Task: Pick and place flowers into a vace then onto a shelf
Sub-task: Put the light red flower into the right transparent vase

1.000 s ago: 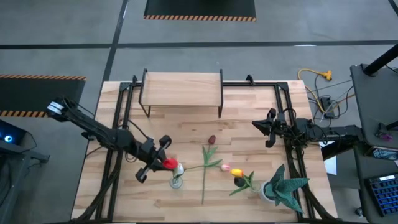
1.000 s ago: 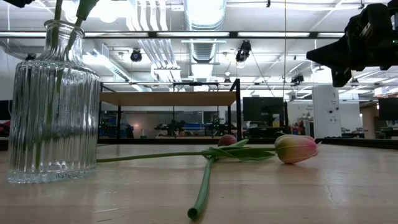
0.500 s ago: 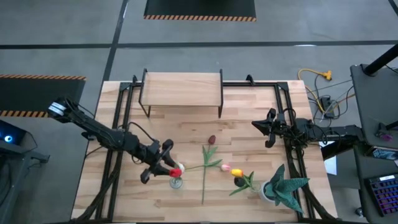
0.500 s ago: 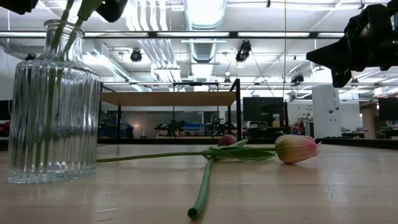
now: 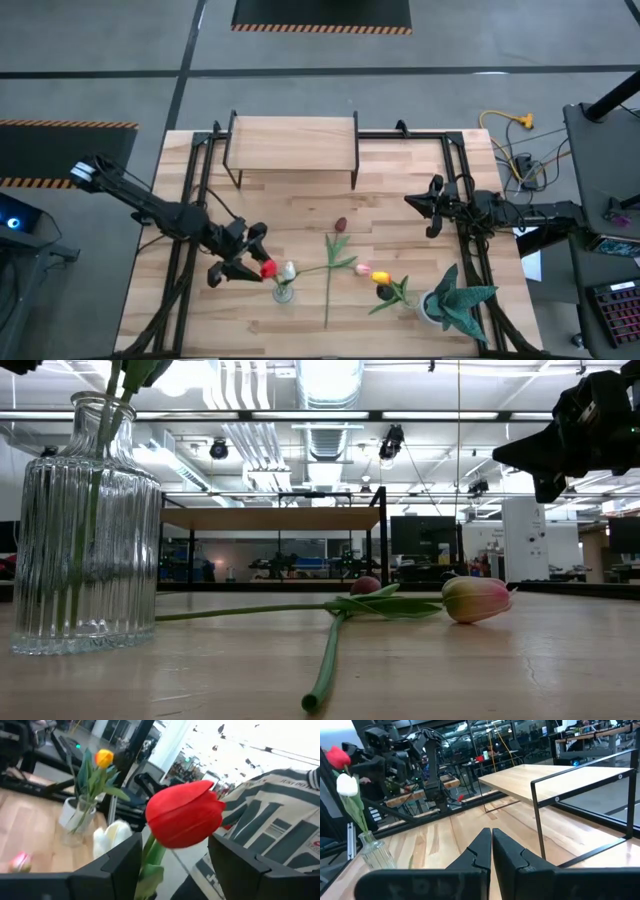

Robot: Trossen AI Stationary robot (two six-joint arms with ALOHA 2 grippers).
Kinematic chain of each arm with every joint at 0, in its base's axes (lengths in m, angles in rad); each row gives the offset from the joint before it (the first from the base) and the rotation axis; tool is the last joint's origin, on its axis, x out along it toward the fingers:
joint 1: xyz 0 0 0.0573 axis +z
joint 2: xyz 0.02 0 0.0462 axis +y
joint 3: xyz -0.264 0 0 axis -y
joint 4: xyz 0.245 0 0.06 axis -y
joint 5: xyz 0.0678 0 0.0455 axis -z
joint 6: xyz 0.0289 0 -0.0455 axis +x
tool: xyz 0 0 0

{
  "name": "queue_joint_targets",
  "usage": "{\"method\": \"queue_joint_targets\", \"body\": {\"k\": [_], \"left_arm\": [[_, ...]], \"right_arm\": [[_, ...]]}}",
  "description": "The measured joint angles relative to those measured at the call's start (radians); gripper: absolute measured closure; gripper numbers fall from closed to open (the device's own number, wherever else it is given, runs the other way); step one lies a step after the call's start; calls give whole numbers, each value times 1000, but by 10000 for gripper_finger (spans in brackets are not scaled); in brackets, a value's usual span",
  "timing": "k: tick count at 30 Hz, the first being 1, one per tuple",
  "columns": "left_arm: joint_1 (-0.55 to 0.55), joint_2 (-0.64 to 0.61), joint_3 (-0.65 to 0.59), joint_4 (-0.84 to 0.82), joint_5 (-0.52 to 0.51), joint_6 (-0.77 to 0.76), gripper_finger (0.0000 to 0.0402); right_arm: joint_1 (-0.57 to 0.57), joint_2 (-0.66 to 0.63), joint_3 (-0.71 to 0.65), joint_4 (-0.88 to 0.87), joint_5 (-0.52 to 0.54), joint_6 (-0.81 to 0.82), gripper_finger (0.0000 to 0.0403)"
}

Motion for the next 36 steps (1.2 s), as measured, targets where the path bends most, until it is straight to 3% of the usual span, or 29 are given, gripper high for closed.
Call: {"method": "queue_joint_targets", "body": {"k": [7, 10, 19, 29, 36], "left_arm": [[1, -133, 21, -272, -15, 0, 191], [1, -185, 33, -305, -27, 0, 191], [1, -318, 90, -301, -364, 55, 191], [1, -237, 274, -341, -526, 272, 191], [63, -88, 530, -693, -569, 252, 191]], "right_arm": [[0, 0, 0, 1, 0, 0, 394], [0, 0, 0, 1, 0, 0, 394], [0, 0, 0, 1, 0, 0, 394], [0, 0, 0, 2, 0, 57, 394], [0, 0, 0, 2, 0, 54, 394]]}}
